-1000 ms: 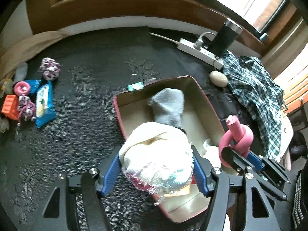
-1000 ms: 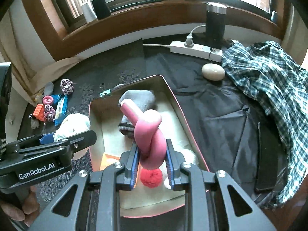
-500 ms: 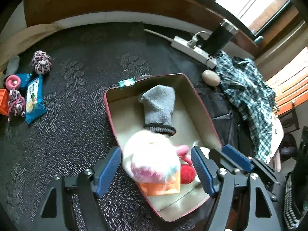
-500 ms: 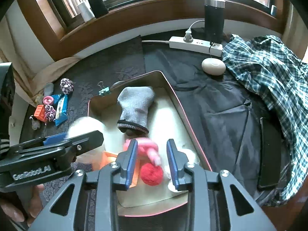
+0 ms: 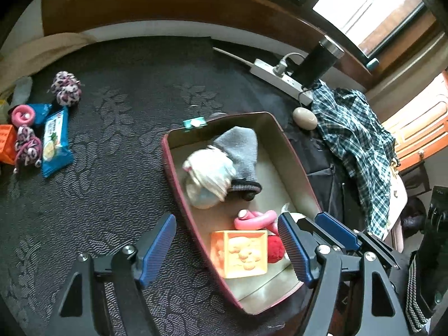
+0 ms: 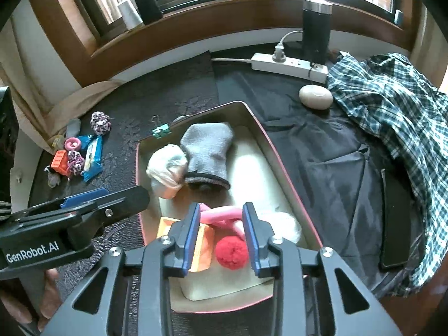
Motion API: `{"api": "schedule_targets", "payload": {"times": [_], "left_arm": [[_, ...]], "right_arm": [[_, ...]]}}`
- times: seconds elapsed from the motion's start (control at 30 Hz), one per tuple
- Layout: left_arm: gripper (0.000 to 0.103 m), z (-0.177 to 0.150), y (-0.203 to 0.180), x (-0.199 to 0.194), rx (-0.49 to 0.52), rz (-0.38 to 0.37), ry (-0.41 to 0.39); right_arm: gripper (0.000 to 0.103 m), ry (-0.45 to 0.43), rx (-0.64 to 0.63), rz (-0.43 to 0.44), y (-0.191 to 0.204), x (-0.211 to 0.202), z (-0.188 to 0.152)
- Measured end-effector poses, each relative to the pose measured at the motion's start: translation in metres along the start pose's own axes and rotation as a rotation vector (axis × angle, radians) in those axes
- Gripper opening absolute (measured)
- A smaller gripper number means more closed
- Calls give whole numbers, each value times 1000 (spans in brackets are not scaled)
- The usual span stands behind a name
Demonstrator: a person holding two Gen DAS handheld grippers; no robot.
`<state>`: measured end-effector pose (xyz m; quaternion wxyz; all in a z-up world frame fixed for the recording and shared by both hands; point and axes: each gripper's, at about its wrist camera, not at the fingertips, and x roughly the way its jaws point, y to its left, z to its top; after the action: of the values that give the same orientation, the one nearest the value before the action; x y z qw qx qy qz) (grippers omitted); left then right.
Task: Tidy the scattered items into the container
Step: 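Carry ball and rope over the cardboard box and open both grippers, then withdraw both grippers from the box back toward the toy pile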
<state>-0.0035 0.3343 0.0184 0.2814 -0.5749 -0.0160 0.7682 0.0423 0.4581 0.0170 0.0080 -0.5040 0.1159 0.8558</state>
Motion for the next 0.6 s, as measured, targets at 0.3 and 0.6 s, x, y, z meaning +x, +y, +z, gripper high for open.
{"api": "schedule_targets", "payload": {"times": [0.3,0.6], "left_arm": [[77,-7,46,-22,-82,45,-33],[77,-13,103,-51,-166,137,-81]], "right_arm": [[34,12,-67,33,39,8,-1],[34,32,-155,80,97,20,0]]}}
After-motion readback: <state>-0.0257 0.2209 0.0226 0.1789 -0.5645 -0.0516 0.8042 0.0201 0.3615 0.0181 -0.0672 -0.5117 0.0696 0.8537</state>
